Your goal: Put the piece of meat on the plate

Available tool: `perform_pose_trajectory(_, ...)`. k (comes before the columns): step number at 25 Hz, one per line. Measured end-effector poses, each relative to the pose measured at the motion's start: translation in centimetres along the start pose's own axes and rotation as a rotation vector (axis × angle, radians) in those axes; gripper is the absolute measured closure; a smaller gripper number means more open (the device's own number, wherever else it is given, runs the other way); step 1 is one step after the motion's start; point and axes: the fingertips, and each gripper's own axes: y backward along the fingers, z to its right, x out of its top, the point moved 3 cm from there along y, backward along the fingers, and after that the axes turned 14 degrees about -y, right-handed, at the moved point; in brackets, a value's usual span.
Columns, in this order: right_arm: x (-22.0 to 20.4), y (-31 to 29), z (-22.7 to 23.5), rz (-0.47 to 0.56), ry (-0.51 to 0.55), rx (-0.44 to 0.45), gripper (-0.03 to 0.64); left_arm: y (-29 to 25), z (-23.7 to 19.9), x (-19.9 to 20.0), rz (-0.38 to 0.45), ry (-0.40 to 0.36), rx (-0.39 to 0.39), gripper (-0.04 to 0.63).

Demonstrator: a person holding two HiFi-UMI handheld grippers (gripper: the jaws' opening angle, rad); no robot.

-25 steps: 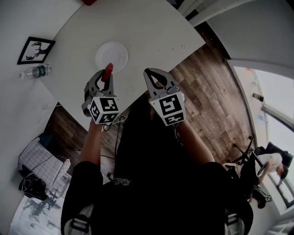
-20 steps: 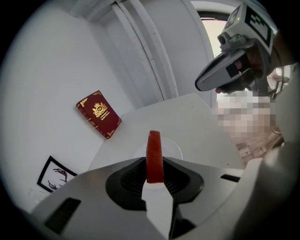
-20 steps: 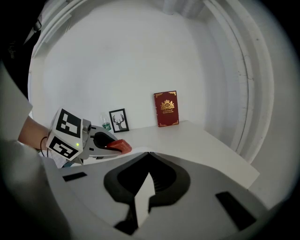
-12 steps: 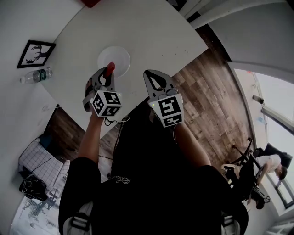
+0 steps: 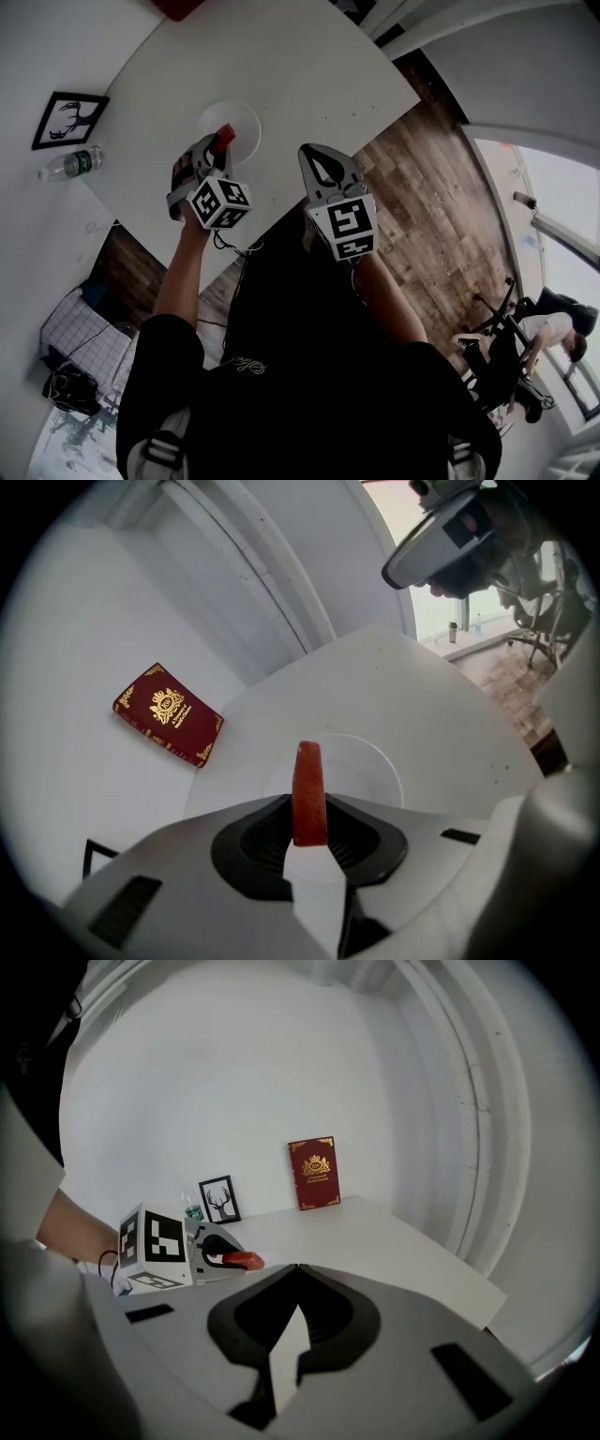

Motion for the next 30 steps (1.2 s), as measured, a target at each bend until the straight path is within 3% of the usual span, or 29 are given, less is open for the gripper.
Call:
perform_pose_trajectory(10,0.2,-0.3,0.4,0.013,-0.007,-0.025,0.595,-1.3,-0.9,-0.3,-0.030,-0.172,0.047,0.508)
perform_pose_trajectory(24,-0.3,-0.5,-0.3,-0.017,0.017,-0.003,0.595,-2.0,-0.1,-0.4,-0.072,-0.333,0.096,0.508)
perform_pose_trajectory(30,0.0,-0.4,-0.3,-0.013,0.022,0.004,0.595,-1.9,0.0,-0.7,-0.095,-0.355,0.102,0.508)
